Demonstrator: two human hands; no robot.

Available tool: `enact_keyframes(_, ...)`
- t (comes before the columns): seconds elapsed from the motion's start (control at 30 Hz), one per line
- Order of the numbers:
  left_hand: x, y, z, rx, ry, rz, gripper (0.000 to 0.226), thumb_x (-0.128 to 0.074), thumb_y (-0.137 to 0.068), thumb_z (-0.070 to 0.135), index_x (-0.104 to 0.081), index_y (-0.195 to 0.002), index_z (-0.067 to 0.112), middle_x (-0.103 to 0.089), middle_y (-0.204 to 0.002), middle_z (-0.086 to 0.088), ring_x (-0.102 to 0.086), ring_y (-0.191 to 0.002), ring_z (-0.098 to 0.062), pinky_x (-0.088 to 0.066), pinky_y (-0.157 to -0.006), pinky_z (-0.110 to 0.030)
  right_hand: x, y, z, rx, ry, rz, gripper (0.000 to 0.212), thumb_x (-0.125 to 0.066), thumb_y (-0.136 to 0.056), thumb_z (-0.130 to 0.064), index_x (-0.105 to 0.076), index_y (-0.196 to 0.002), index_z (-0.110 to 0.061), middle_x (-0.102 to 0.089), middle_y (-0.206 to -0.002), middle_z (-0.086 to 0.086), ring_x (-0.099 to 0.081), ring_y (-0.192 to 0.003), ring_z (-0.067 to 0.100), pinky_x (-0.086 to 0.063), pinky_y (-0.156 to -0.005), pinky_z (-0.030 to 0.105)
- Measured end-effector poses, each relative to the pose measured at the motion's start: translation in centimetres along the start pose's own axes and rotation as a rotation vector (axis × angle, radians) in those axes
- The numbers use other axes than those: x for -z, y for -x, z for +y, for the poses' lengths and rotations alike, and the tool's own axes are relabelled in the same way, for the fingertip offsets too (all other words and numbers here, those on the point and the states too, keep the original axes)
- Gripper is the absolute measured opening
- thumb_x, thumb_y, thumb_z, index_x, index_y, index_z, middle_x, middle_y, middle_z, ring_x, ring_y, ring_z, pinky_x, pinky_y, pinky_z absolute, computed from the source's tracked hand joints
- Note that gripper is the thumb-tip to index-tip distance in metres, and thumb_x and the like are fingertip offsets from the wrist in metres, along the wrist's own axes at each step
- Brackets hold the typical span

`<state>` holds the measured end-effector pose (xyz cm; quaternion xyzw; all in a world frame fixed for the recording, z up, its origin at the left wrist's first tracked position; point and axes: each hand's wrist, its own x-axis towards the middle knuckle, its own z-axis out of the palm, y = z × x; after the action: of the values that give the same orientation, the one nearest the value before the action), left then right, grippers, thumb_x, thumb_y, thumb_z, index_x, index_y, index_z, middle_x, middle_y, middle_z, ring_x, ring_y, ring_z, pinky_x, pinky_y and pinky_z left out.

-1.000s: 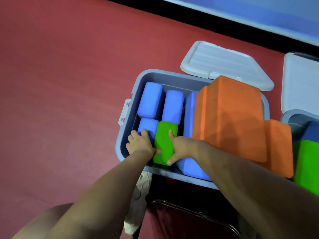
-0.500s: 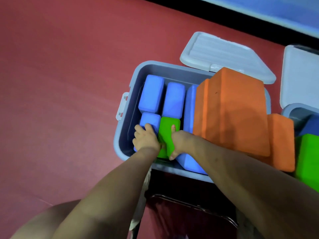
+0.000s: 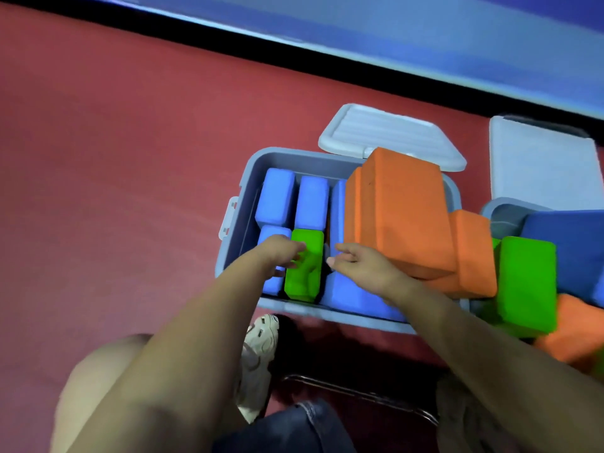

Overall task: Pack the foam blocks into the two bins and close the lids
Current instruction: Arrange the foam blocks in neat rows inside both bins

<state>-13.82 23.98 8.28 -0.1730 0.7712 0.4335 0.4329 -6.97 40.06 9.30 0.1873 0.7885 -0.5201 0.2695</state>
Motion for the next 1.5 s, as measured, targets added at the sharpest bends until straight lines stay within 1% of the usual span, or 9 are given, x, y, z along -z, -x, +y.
enact_keyframes(0.1, -1.5, 1.8, 3.1, -0.099, 0.106, -0.025, 0.034, -0.05, -0.096, 0.041, -0.052, -0.118, 0.015, -0.059, -0.118, -0.006, -0.056, -0.103, -0.021, -0.043, -0.092, -0.038, 3.1, 3.6, 0.9, -0.045, -0.107, -0.043, 0.039, -0.054, -0.095, -0.019, -0.05, -0.129, -0.001, -0.062, -0.119, 0.019, -0.061, -0.107, 0.022, -0.044, -0.077, 0.014)
enact_keyframes(0.2, -3.6, 3.3, 5.8, -0.167, 0.1, -0.067, 0.058, -0.054, -0.092, 0.051, -0.045, -0.135, 0.014, -0.05, -0.133, -0.006, -0.048, -0.123, -0.023, -0.041, -0.097, -0.039, 5.9, 6.4, 2.7, -0.18, -0.238, -0.051, 0.035, -0.053, -0.094, -0.035, -0.054, -0.12, -0.012, -0.061, -0.122, 0.011, -0.062, -0.099, 0.013, -0.045, -0.086, 0.026)
enact_keyframes(0.37, -5.2, 4.4, 9.3, -0.171, 0.137, -0.132, 0.079, -0.059, -0.083, 0.061, -0.033, -0.146, 0.019, -0.039, -0.147, -0.006, -0.042, -0.132, -0.027, -0.042, -0.093, -0.043, 7.8, 7.5, 5.4, -0.405, -0.844, -0.018, 0.084, -0.05, -0.083, -0.059, -0.028, -0.144, -0.005, -0.041, -0.142, 0.02, -0.05, -0.124, 0.025, -0.044, -0.093, 0.044)
enact_keyframes(0.53, -5.5, 4.1, 9.8, -0.083, 0.198, -0.098, 0.077, -0.055, -0.082, 0.066, -0.04, -0.14, 0.018, -0.047, -0.139, -0.006, -0.045, -0.127, -0.027, -0.041, -0.092, -0.046, 6.0, 6.5, 4.7, -0.362, -1.376, 0.083, 0.106, -0.056, -0.076, -0.061, -0.001, -0.151, -0.01, -0.02, -0.154, 0.021, -0.032, -0.14, 0.031, -0.033, -0.107, 0.051)
enact_keyframes(0.67, -6.5, 2.1, 7.7, 0.026, 0.261, -0.034, 0.053, -0.046, -0.092, 0.058, -0.045, -0.127, 0.018, -0.05, -0.097, 0.001, -0.047, -0.101, -0.024, -0.041, -0.09, -0.042, 5.5, 5.4, 4.9, -0.368, -1.436, 0.08, 0.112, -0.058, -0.065, -0.067, -0.009, -0.152, -0.016, -0.021, -0.154, 0.02, -0.03, -0.141, 0.03, -0.036, -0.103, 0.054)
enact_keyframes(0.97, -8.7, -1.9, 5.3, 0.089, 0.224, -0.182, 0.032, -0.05, -0.096, 0.044, -0.056, -0.11, 0.017, -0.053, -0.113, -0.006, -0.052, -0.093, -0.018, -0.038, -0.097, -0.039, 6.5, 4.3, 5.3, -0.402, -1.438, 0.077, 0.081, -0.066, -0.079, -0.049, -0.032, -0.143, -0.015, -0.039, -0.144, 0.02, -0.043, -0.132, 0.031, -0.042, -0.094, 0.052)
enact_keyframes(1.17, -7.6, -2.5, 6.1, 0.001, 0.322, -0.14, 0.029, -0.062, -0.088, 0.047, -0.054, -0.086, 0.02, -0.057, -0.078, 0.003, -0.054, -0.074, -0.012, -0.042, -0.058, -0.028, 6.3, 3.5, 5.6, -0.413, -1.422, 0.141, 0.098, -0.068, -0.07, -0.058, -0.022, -0.149, -0.02, -0.02, -0.153, 0.024, -0.02, -0.144, 0.03, -0.033, -0.1, 0.063)
enact_keyframes(1.33, -7.7, -2.9, 5.8, 0.048, 0.383, -0.211, 0.035, -0.065, -0.082, 0.053, -0.065, -0.097, 0.022, -0.066, -0.086, 0.005, -0.059, -0.084, -0.012, -0.049, -0.075, -0.029, 6.8, 3.1, 5.3, -0.4, -1.542, 0.18, 0.134, -0.069, -0.037, -0.074, -0.018, -0.15, -0.025, -0.017, -0.153, 0.024, -0.019, -0.144, 0.034, -0.032, -0.094, 0.071)
enact_keyframes(1.5, -7.5, -2.2, 5.9, 0.038, 0.438, -0.295, 0.068, -0.069, -0.075, 0.05, -0.057, -0.129, 0.011, -0.065, -0.122, -0.006, -0.064, -0.098, -0.02, -0.058, -0.07, -0.029, 8.3, 3.1, 5.5, -0.455, -1.568, 0.234, 0.103, -0.071, -0.068, -0.06, -0.025, -0.147, -0.011, -0.028, -0.149, 0.021, -0.029, -0.139, 0.034, -0.03, -0.098, 0.069)
